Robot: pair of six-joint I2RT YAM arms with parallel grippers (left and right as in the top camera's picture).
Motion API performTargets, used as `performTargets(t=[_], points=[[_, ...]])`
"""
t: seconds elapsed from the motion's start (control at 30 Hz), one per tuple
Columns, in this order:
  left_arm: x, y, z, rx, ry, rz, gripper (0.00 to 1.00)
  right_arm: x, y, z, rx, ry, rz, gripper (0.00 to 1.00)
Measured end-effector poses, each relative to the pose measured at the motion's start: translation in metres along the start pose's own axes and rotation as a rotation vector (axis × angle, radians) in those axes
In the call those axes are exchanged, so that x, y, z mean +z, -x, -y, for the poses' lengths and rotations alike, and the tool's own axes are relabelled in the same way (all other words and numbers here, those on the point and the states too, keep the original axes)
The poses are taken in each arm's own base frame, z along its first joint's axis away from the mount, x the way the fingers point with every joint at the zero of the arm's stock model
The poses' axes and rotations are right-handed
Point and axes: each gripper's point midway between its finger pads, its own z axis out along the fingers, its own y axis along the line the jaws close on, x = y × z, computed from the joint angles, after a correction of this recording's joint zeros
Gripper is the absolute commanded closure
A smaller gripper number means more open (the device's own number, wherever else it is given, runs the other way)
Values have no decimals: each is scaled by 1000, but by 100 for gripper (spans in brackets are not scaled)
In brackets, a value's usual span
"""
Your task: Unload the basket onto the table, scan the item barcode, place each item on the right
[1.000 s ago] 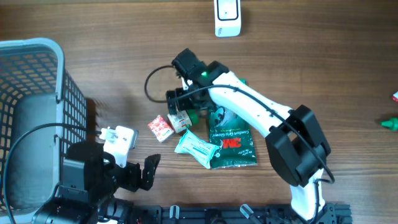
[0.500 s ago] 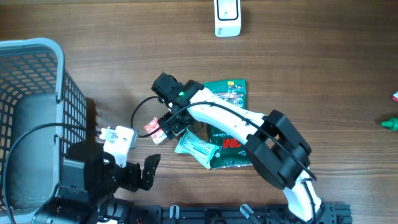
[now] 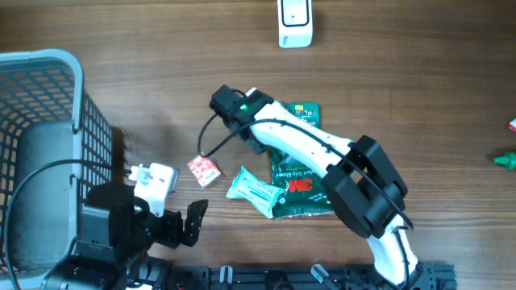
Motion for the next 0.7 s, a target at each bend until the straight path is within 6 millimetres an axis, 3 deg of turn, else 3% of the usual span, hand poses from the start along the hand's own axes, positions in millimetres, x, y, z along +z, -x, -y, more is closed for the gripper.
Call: performTargets(t=[0.1,0.23,0.33,0.4,0.5,0.57,0.7], points=[[0,0,0,0,0,0,0,9,-4,54,23,-195,-25,15],[0,0,0,0,0,0,0,35,-18,113,139,-267,-104,15],[0,0,0,0,0,0,0,71,-49,181,304,-298,-216,15],[0,0,0,0,0,0,0,88,-72,215,396,-313,-279,15],[0,0,0,0,0,0,0,96,-74,225,438,-317,-269,14],[0,0,0,0,0,1,0,102,-72,218,409,-314,-259,12],[0,0,0,0,0,0,0,124,-94,199,314,-320,-370,1]])
